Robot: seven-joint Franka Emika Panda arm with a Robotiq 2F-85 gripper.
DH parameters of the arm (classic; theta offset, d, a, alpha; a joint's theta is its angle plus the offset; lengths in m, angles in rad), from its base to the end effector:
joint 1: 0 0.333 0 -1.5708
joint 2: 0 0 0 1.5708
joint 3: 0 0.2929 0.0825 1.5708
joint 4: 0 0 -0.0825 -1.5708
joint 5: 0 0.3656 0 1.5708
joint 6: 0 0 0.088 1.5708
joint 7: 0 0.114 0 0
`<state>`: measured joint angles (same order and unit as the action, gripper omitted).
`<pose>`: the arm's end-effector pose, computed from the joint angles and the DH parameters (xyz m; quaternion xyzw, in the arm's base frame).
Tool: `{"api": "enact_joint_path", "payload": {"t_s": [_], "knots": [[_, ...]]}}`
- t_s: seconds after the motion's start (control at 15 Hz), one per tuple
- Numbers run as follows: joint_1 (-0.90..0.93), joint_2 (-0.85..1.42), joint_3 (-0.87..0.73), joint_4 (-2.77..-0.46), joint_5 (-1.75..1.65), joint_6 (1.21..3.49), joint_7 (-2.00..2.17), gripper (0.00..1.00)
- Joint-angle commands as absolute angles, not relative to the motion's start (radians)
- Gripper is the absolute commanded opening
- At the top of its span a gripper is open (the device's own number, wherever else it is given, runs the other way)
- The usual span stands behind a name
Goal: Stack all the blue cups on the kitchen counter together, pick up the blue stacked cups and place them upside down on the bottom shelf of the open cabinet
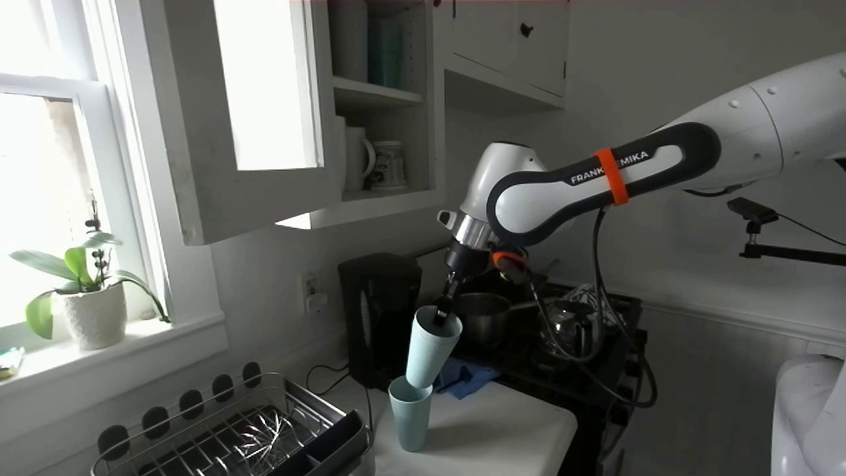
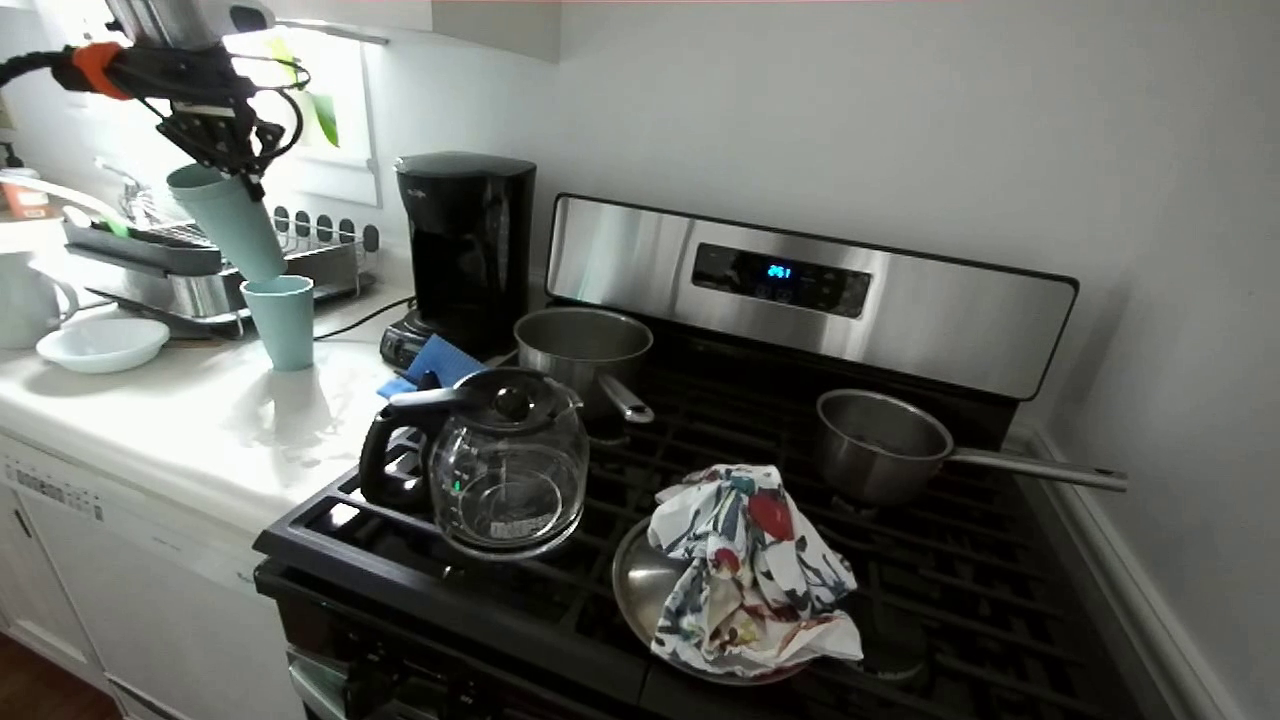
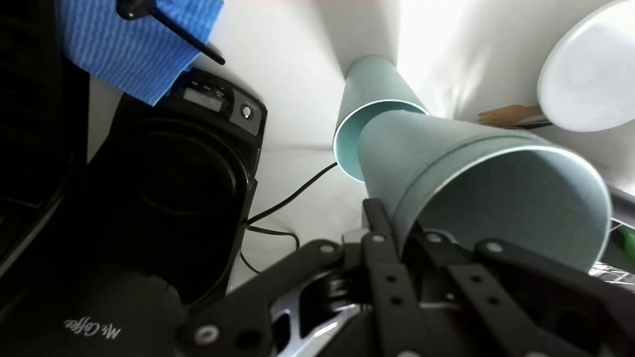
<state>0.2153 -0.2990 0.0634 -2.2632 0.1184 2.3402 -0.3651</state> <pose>0.4658 0.1377 0.4993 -0.9409 -0.2799 -0.1882 0.0319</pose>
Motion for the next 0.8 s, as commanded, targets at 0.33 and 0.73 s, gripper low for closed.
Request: {"api": "enact_joint_path", "payload": {"t_s": [0.33, 0.73], "knots": [[0.218, -0.167, 0.068, -2.231, 0.174, 2.364, -0.431, 0.02], [0.18, -0.127, 0.083, -2.239, 0.079, 2.326, -0.344, 0.02]]}}
